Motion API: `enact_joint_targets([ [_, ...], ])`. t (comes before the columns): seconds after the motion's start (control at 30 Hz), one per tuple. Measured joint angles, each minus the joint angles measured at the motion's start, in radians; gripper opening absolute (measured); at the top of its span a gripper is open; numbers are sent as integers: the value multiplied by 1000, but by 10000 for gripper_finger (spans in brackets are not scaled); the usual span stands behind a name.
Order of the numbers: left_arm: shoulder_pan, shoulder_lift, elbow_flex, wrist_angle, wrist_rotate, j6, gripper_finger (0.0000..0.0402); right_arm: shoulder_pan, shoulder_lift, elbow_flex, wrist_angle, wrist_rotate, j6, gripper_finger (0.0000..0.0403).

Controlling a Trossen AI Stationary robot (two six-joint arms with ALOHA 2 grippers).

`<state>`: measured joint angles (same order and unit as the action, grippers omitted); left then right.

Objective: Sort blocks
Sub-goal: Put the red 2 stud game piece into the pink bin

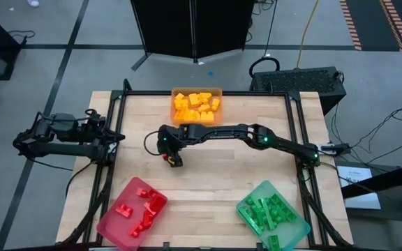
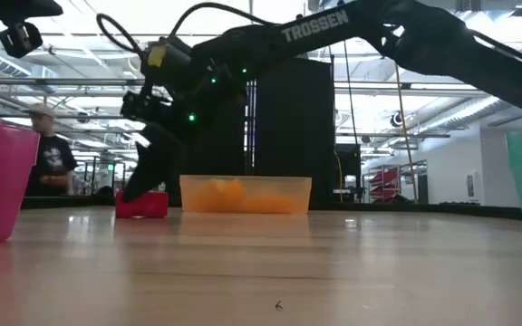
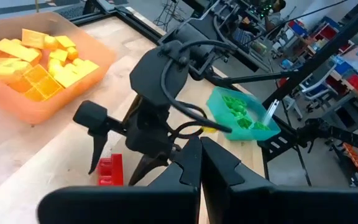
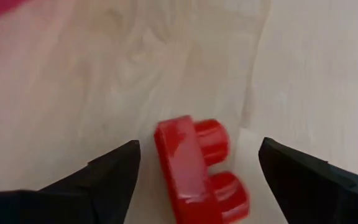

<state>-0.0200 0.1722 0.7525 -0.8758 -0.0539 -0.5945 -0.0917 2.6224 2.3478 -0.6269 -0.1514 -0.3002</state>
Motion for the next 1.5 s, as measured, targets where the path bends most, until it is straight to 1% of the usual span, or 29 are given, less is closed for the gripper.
enact_joint_targets([
  [0.1,0,0,0,0,-7,0,4,0,17,0,-5,24,-1,313],
  [0.2,0,0,0,0,-7,-1,4,0,29,0,-22,35,-6,286],
  [0.27,0,0,0,0,-7,-1,4,2,29,0,-42,44,-4,257],
  [0.37,0,0,0,-1,-7,-1,4,6,29,-2,-59,50,8,203],
  [0.43,0,0,0,0,-7,-2,4,12,29,-2,-61,79,20,161],
  [0.47,0,0,0,-1,-8,-2,4,15,29,5,-66,91,28,149],
  [0.57,0,0,0,0,-7,-2,4,18,29,9,-64,100,71,148],
  [0.67,0,0,0,-1,-7,-2,4,18,21,7,-63,106,158,148],
  [0.8,0,0,0,-1,-7,-2,4,21,-25,5,-51,121,257,148],
  [0.9,0,0,0,-2,-7,-2,4,37,-90,6,-6,146,267,148],
  [1.07,0,0,0,-2,-7,-2,4,109,-162,8,163,146,241,148],
  [1.2,0,0,0,-2,-6,-2,4,190,-160,8,324,53,145,148],
  [1.27,0,0,0,-1,-6,-2,4,226,-137,11,394,41,135,148],
  [1.33,0,0,0,-2,-4,-2,4,254,-115,10,395,29,156,148],
  [1.47,0,0,0,-2,-6,-2,4,275,-53,5,457,-108,158,148],
  [1.5,0,0,0,-2,-8,-1,4,279,-38,5,496,-127,162,148],
])
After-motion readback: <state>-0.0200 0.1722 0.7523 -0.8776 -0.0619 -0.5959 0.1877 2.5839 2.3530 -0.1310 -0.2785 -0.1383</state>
